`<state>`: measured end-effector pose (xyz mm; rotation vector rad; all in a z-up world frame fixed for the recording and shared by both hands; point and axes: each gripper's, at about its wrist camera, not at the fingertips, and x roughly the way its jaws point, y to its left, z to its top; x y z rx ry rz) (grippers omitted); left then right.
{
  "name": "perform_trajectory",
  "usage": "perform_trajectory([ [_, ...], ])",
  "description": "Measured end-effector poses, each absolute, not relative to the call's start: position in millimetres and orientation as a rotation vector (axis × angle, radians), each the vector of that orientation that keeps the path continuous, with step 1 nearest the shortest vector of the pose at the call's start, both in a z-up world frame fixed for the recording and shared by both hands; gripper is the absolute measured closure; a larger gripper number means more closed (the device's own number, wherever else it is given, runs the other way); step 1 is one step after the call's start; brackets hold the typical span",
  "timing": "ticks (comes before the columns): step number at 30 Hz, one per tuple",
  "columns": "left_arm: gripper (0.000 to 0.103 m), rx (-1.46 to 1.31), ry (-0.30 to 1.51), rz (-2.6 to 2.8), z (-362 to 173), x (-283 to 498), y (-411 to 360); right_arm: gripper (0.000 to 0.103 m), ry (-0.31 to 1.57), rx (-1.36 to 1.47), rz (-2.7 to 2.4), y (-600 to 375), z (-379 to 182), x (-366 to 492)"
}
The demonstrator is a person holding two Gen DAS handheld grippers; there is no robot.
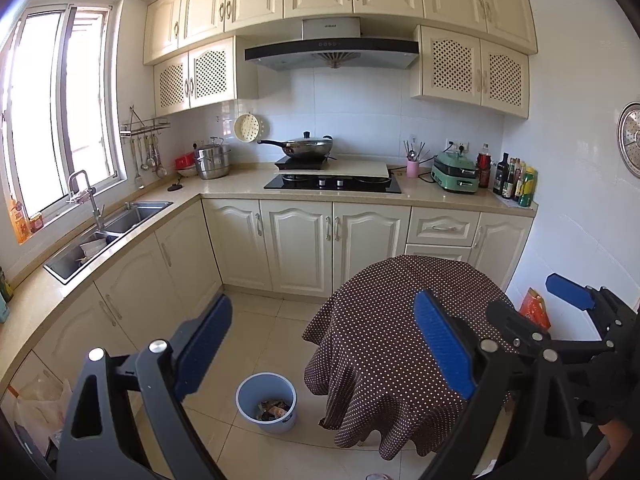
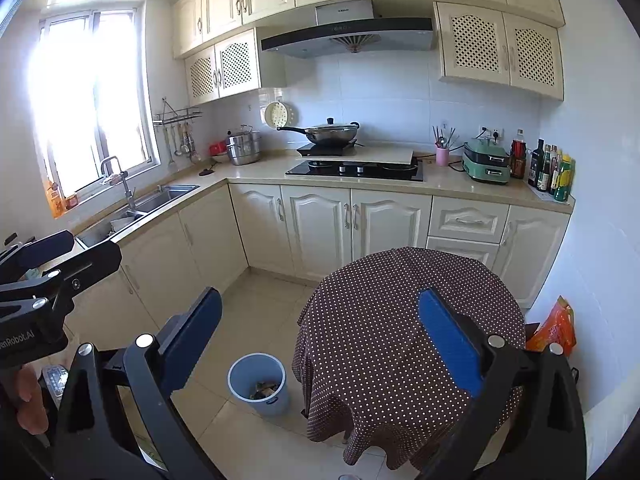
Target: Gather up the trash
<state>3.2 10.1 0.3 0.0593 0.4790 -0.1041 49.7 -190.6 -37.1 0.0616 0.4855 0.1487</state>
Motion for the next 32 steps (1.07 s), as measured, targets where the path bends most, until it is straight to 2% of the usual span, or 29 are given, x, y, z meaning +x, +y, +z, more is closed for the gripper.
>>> perform_trajectory([
  [19, 0.012, 0.073, 0.57, -0.09, -22, 53, -18, 0.008, 0.558, 0.091, 0.129, -224, -59, 99],
  [25, 0.012, 0.081, 0.642, -0.042, -44, 109, -39, 0.008, 0.611, 0.112, 0.135, -248, -87, 154],
  [32, 0.012, 0.083, 0.756, 0.033, -75, 210, -82, 0.008, 0.744, 0.096, 0.13, -297, -147, 256],
])
